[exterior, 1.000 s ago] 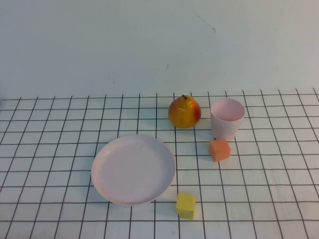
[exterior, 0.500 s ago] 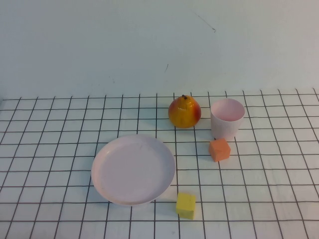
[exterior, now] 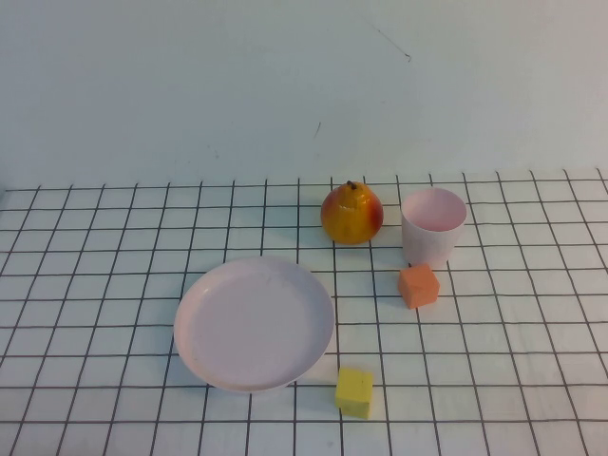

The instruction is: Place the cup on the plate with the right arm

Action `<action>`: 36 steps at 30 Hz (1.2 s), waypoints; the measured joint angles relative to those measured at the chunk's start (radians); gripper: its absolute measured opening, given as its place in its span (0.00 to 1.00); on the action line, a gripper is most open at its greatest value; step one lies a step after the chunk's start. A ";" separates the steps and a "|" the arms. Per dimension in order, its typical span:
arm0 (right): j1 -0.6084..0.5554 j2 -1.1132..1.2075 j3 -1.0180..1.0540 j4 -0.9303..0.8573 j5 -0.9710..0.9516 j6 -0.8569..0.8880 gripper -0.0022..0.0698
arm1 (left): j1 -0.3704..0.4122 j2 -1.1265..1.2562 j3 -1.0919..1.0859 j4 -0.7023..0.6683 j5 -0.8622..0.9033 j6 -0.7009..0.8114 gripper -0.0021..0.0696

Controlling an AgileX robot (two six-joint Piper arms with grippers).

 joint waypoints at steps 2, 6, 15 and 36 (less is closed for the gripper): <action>0.000 0.000 0.000 0.000 0.000 0.000 0.03 | 0.000 0.000 0.000 0.000 0.000 0.000 0.03; 0.000 0.000 0.000 0.000 0.000 0.000 0.03 | 0.000 0.000 0.000 0.000 0.000 0.000 0.03; 0.005 0.000 0.000 0.000 0.000 0.000 0.03 | 0.000 0.000 0.000 0.000 0.000 0.000 0.02; 0.005 0.000 0.000 -0.002 -0.724 0.002 0.03 | 0.000 0.000 0.000 0.000 0.000 0.000 0.02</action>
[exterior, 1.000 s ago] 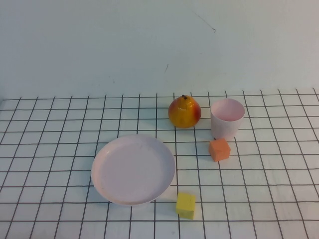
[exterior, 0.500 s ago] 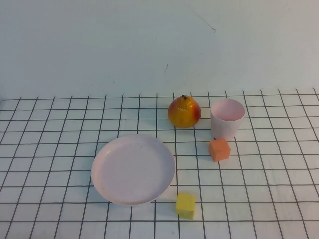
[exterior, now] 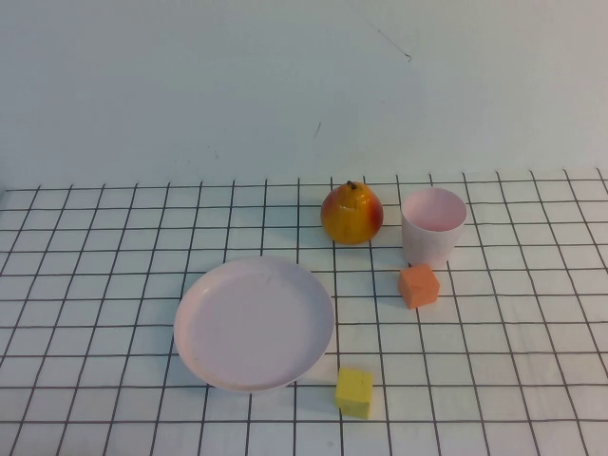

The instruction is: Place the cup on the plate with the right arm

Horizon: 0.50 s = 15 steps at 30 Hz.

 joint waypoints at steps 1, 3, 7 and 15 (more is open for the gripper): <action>0.000 0.000 0.000 0.000 -0.056 0.002 0.03 | 0.000 0.000 0.000 0.000 0.000 0.000 0.02; 0.000 0.000 0.000 -0.001 -0.154 0.005 0.03 | 0.000 0.000 0.000 0.000 0.000 0.000 0.02; 0.000 0.000 0.000 -0.001 -0.282 0.008 0.03 | 0.000 0.000 0.000 0.000 0.000 0.000 0.02; 0.000 0.000 -0.006 0.187 -0.334 0.013 0.03 | 0.000 0.000 0.000 0.000 0.000 0.000 0.02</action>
